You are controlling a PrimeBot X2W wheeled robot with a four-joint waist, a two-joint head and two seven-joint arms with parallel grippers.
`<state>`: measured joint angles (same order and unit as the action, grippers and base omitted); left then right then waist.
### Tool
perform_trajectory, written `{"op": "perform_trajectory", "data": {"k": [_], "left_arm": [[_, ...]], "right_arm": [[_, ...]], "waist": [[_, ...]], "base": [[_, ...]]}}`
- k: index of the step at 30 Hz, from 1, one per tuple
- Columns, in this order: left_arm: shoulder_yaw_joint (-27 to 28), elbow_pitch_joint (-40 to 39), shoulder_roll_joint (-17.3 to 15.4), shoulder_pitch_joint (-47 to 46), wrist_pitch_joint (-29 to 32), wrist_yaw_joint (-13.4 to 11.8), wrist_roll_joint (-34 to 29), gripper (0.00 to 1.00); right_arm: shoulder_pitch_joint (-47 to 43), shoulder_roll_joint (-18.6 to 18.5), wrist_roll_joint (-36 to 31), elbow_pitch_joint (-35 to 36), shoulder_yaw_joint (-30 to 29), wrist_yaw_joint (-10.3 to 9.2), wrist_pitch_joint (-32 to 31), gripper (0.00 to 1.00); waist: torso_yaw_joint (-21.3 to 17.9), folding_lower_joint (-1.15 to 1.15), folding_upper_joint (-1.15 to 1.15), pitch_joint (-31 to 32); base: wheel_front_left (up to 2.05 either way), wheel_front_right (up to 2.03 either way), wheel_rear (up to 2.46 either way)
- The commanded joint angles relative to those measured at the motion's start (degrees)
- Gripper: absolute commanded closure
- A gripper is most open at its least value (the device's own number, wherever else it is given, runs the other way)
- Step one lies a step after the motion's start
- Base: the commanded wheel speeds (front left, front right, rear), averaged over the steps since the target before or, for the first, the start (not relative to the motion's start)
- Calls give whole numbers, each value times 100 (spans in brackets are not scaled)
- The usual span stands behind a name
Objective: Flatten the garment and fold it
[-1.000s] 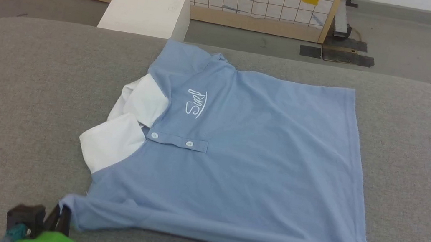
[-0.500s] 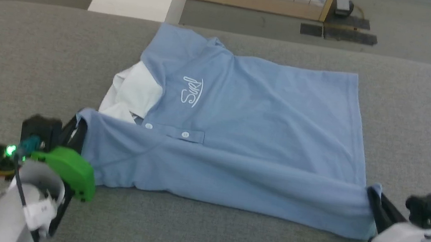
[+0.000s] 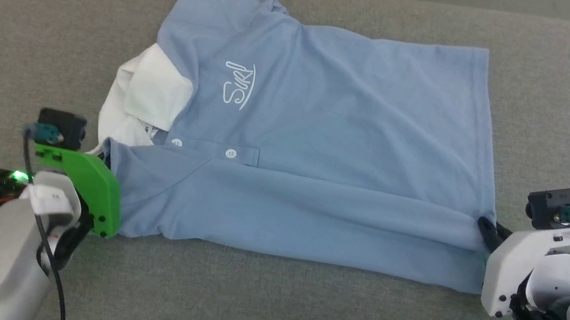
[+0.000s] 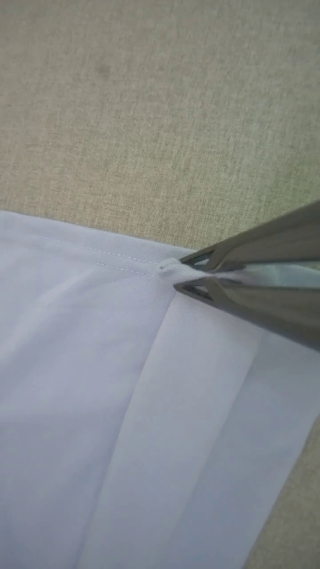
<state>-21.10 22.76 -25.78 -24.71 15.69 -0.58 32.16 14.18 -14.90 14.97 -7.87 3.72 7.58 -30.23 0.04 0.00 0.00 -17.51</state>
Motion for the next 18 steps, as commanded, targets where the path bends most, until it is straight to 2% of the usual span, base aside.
{"op": "perform_trajectory", "data": {"k": [1, 3, 4, 5, 6, 7, 8, 13, 16, 18], "left_arm": [[-28, 113, 36, 2, 209, 69, 158, 100], [-27, 147, 66, 57, 382, 104, 295, 100], [-7, 141, 95, 84, 384, 95, 346, 57], [8, 128, 119, 106, 340, 84, 366, 15], [26, 110, 148, 132, 234, 53, 359, 0], [45, 99, 172, 158, 119, 21, 345, 0], [65, 81, 189, 194, -70, -41, 285, 0], [322, -39, 321, 383, -1542, -493, -78, 0], [504, -107, 473, 629, -2419, -771, -190, 0], [598, -148, 563, 792, -2787, -887, -226, 0]], "right_arm": [[85, 37, 41, 2, -18, -9, -179, 100], [98, 91, 61, 51, -90, -9, -436, 100], [91, 136, 60, 87, -162, -9, -521, 100], [78, 178, 42, 122, -231, -9, -554, 73], [45, 223, 13, 164, -295, -9, -580, 59], [7, 257, -6, 207, -334, -9, -574, 11], [-48, 305, -32, 256, -402, -9, -539, 0], [-345, 502, -147, 528, -628, -9, 42, 0], [-569, 635, -226, 700, -737, -9, 723, 0], [-738, 746, -253, 781, -803, -9, 1187, 0]], "waist": [[-32, 0, 0, -87], [-16, 0, 0, -78], [1, 0, 0, -52], [15, 0, 0, -22], [34, 0, 0, 20], [51, 0, 0, 64], [67, 0, 0, 122], [124, 0, 0, 418], [155, 0, 0, 612], [164, 0, 0, 719]], "base": [[0, 0, 0], [0, 0, 0], [0, 0, 0], [0, 0, 0], [0, 0, 0], [0, 0, 0], [0, 0, 0], [0, 0, 0], [0, 0, 0], [0, 0, 0]]}}
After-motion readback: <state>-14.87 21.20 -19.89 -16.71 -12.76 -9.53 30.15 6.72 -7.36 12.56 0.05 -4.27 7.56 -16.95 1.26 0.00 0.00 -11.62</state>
